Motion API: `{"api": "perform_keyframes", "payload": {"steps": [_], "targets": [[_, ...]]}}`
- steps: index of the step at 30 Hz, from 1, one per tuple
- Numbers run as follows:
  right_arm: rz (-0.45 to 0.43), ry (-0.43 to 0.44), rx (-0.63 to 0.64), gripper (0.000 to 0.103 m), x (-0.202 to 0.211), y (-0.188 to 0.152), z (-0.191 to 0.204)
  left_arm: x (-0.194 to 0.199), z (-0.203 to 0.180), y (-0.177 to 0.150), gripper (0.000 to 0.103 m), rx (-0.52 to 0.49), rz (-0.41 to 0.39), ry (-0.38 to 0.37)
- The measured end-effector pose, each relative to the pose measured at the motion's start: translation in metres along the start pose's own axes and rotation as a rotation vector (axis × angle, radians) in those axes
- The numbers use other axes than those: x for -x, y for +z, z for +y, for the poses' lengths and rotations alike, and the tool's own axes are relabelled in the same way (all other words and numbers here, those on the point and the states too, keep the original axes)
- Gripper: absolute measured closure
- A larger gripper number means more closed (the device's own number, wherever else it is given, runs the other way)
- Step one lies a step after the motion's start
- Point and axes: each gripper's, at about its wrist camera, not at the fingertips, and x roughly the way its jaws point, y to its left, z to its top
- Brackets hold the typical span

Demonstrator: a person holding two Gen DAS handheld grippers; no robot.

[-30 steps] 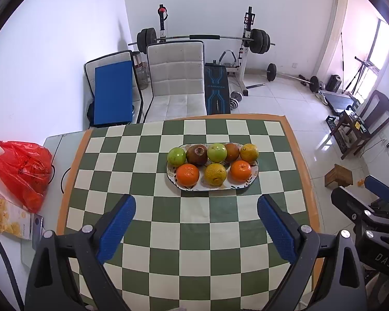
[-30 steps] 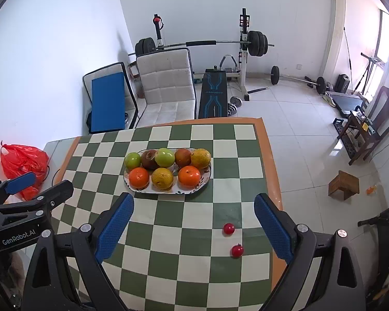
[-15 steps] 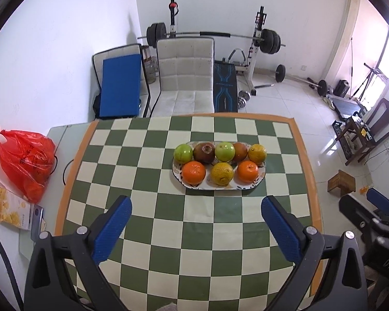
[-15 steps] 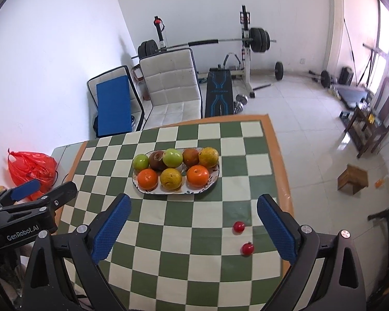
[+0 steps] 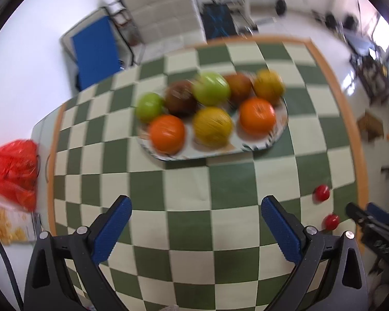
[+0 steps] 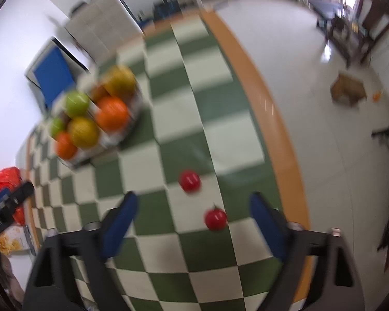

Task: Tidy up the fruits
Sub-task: 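Grasp a cherry tomato with the left tool while the right tool grasps the other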

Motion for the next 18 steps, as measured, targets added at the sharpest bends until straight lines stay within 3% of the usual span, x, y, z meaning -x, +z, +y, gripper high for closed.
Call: {"api": "perform_keyframes", "payload": {"steps": [5,9,11,18], "targets": [[0.134,-0.006,-0.049,0.047,-0.069,-0.019,-0.024,-0.041,-0.044,0.006,0.001,-0.124,0.091,-0.011],[0.159,-0.016,-0.043,0.060,-0.092,-0.032,-0.027,-0.065,-0.070,0.011,0.001,-0.180,0.157,-0.044],[0.123,-0.027,-0.008,0.071,-0.090,-0.034,-0.021,-0.071,-0.081,0.014,0.001,-0.192,0.181,-0.078],[0.057,-0.042,-0.061,0.071,-0.072,-0.038,-0.043,-0.080,-0.131,0.017,0.003,-0.257,0.241,-0.243]]}}
